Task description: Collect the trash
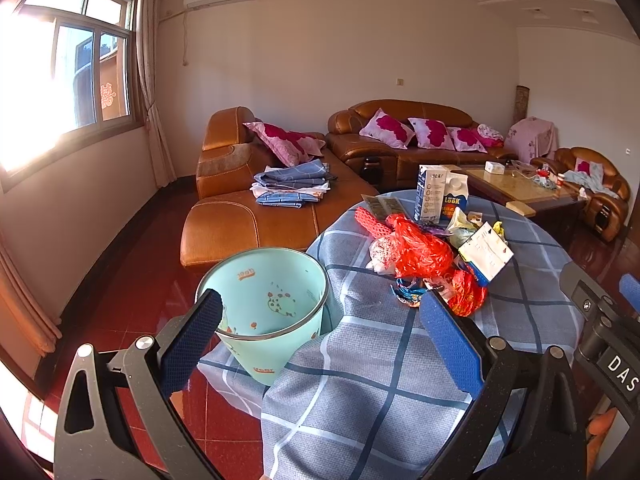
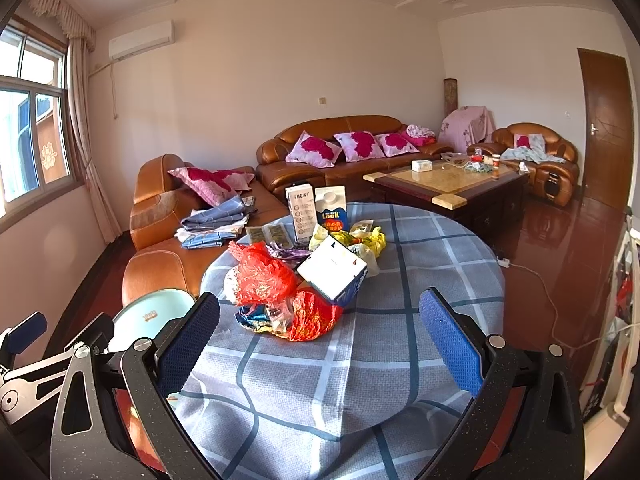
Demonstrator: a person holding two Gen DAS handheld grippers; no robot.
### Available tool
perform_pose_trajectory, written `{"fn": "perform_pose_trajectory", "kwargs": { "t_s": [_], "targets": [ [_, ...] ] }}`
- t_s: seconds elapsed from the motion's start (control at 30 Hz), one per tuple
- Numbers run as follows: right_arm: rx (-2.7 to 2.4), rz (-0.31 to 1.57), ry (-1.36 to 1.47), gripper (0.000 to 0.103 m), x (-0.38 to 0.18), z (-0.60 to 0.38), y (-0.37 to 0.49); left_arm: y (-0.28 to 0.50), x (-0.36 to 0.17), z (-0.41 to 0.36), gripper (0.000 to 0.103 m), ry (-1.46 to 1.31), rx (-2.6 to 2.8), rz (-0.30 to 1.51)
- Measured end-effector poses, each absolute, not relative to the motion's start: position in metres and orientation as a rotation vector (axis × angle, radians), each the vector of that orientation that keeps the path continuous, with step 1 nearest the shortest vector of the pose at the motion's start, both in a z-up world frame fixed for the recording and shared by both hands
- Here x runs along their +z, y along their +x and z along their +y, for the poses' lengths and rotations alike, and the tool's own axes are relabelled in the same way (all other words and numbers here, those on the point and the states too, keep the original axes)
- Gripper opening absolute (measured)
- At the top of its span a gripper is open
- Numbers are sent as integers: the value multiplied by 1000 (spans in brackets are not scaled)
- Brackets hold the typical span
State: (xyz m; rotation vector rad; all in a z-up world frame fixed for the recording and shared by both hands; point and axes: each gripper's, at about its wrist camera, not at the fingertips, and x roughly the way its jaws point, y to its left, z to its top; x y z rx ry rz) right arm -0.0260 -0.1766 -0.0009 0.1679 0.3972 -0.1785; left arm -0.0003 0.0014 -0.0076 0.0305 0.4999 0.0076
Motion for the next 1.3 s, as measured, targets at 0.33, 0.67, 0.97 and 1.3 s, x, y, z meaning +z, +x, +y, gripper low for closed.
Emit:
{"fn": "perform_pose_trajectory", "kwargs": {
  "t_s": [0.33,0.67,0.97,1.3],
  "targets": [
    [-177,399,169,98,-2,-177,-24,-1,-9,4,97,26,12,502],
    [-178,399,167,98,-1,-176,-24,-1,-8,3,97,27,12,502],
    [-175,401,166,98,-1,-176,-24,0,-8,4,97,26,13,504],
    [-167,400,164,98,-2,-174,-23,-1,-9,4,97,26,14,505]
  ]
}}
